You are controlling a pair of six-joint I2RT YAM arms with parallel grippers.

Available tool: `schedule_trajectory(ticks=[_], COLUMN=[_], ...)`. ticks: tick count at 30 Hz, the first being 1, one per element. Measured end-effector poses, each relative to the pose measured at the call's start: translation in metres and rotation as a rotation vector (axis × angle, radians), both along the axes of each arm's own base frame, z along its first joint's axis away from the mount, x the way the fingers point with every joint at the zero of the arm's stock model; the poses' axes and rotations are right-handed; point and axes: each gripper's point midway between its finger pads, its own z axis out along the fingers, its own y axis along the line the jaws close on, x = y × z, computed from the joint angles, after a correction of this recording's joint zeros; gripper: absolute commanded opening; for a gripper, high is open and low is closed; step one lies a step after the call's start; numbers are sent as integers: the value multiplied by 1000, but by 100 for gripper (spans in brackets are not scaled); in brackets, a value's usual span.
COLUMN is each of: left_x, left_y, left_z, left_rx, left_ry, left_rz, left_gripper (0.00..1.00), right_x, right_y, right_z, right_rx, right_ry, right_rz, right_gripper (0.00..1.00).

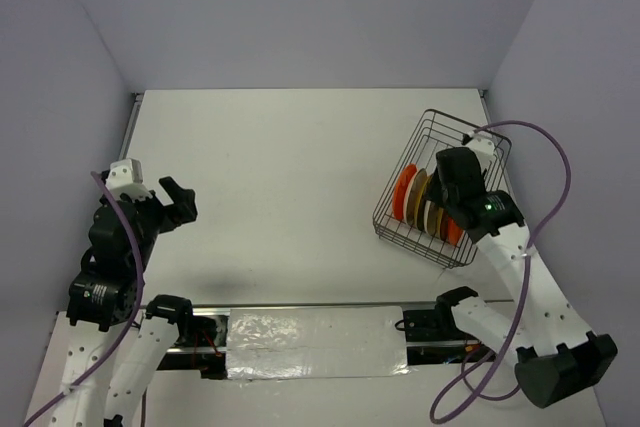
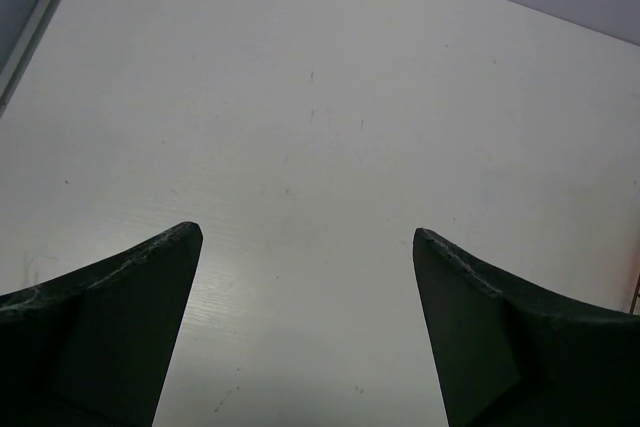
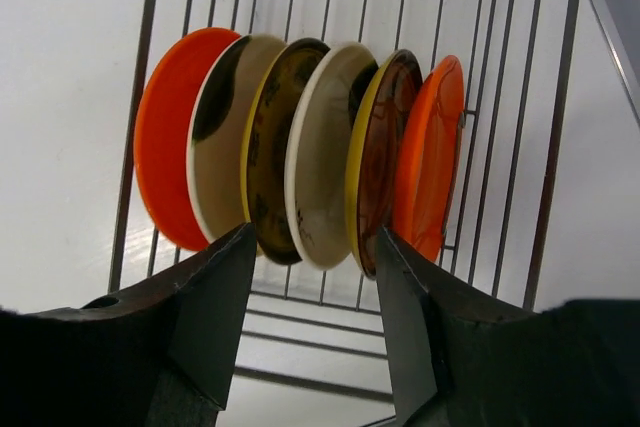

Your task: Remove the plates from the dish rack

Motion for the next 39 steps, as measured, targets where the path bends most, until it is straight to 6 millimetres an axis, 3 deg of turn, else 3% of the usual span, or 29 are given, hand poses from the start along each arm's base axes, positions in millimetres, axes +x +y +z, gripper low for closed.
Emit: schedule_trajectory(ticks=[1,15,16,18,23,26,28,32,35,39], left_x=[1,1,1,1,2,3,4,7,10,25], left_y=[-1,-6,-6,-7,-7,-7,-7,-8,-10,-20], left_z=[-1,-2,-2,-2,-4,-5,-5,-9,-13,4], left_rx=[1,0,0,0,2,2,3,5,3,-54], left_ry=[6,10,10,11,19,24,28,47,93,133], left_rz=[-4,-28,-29,-30,-30,-30,-30,-32,-34,-46], left_gripper=[100,99,100,100,100,99,100,100,100,99], right_x=[4,23,24,23,23,24,25,31,37,38], right_y=[0,-21,-22,-22,-18,-12,-8,0,6,29], right_z=[-4,-55,-58,-66,-75,-71,-62,-22,25,94], right_rx=[-8,-21,-19,-17,-2,31,51,83,96,110], right_ry=[11,83,87,102,123,104,81,-3,-102,-227], right_rz=[-7,-92,-92,-87,-59,-40,-22,24,77,232], right_gripper=[48,38,32,31,6,3,2,2,3,0])
